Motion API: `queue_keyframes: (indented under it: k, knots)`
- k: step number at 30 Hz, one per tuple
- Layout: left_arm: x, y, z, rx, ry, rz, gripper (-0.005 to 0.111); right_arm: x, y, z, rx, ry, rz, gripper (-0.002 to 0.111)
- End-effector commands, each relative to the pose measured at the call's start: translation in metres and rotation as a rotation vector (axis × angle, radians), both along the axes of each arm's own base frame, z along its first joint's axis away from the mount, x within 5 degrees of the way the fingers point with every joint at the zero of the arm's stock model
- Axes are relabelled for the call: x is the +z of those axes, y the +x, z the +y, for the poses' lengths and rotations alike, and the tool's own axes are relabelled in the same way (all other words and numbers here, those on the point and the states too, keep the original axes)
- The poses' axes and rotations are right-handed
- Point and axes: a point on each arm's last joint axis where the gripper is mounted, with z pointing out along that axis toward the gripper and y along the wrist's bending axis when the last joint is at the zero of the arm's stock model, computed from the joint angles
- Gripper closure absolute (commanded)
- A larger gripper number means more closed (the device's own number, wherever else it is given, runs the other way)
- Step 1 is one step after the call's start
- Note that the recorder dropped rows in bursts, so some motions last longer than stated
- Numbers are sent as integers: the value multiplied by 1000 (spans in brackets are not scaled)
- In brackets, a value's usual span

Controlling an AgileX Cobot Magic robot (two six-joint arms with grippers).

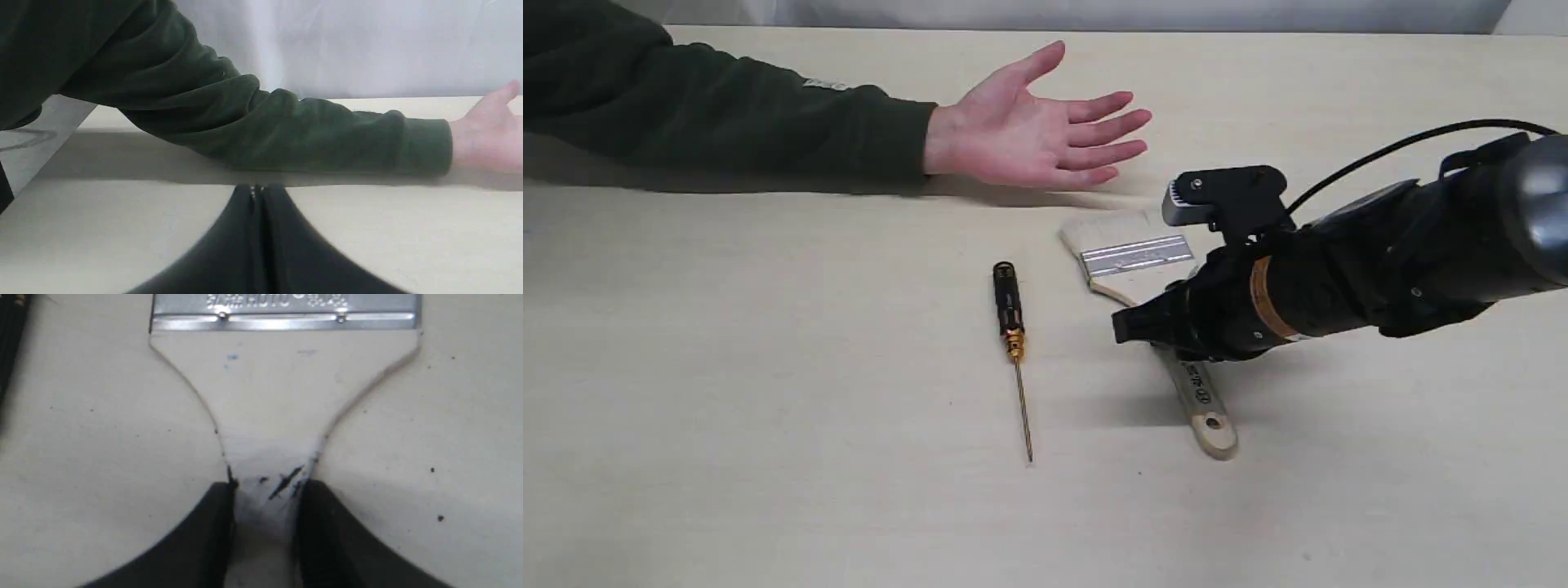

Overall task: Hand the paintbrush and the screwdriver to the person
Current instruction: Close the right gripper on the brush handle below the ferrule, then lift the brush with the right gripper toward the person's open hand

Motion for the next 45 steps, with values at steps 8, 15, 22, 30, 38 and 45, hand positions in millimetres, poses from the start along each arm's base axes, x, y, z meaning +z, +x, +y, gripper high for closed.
queue_keyframes:
  k: [8,15,22,30,38,45]
  knots:
    - [0,0,0,-2,-6,-2,107,-14,-23,-36,-34,1,111,92]
    - [0,0,0,-2,-6,-2,107,-2,-26,-38,12,22,76,98]
    - [0,0,0,-2,-4,-5,107,16,-27,-34,49,68,29,99]
    - [0,0,0,-2,-4,-5,107,42,-27,-34,49,94,-63,99]
    - [0,0,0,-2,-4,-5,107,71,-11,-24,70,177,-146,99]
    - [0,0,0,-2,-4,-5,107,109,20,-13,81,234,-279,99]
